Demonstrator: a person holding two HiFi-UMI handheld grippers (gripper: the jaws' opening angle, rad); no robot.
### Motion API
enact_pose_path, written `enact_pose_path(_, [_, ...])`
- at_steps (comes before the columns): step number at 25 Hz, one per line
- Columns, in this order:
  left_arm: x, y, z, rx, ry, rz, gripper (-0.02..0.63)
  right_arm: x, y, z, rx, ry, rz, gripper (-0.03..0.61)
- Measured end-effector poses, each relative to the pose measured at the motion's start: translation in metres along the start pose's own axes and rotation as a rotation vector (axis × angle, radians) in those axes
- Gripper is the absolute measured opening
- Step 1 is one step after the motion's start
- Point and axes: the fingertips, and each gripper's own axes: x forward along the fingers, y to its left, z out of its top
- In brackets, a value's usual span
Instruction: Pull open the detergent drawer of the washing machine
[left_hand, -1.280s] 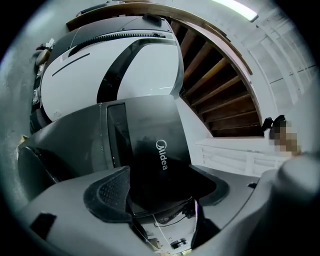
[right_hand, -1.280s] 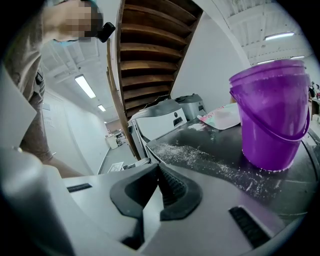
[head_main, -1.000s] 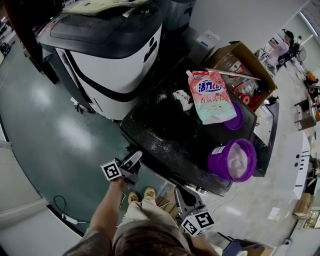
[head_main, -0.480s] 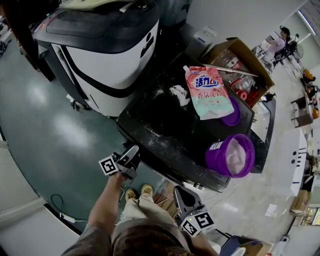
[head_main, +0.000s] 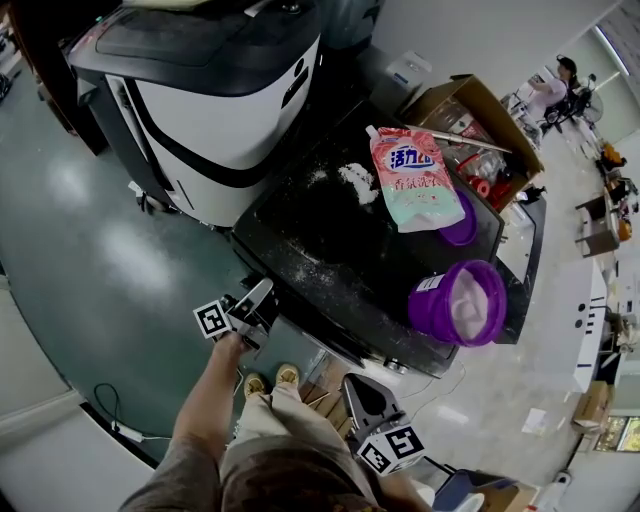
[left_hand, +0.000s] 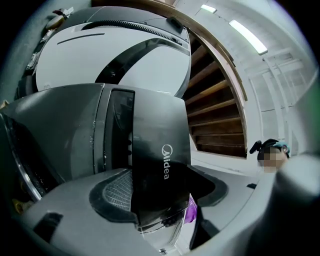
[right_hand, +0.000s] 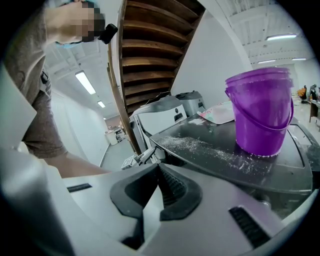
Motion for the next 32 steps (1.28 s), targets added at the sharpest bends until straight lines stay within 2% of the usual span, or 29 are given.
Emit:
enact_pose_path(13, [-0.013, -0.005, -0.002, 0.001, -0.041, -0.03, 0.322, -0.022, 0.009, -0.011, 0.003, 0.001, -0.021, 0.003])
enact_pose_path(32, [-0.071, -0.028, -0.013, 0.0, -0.047, -0.022, 0.322, -0.023, 0.044, -0.021, -0.016, -0.005, 0.031, 0.002])
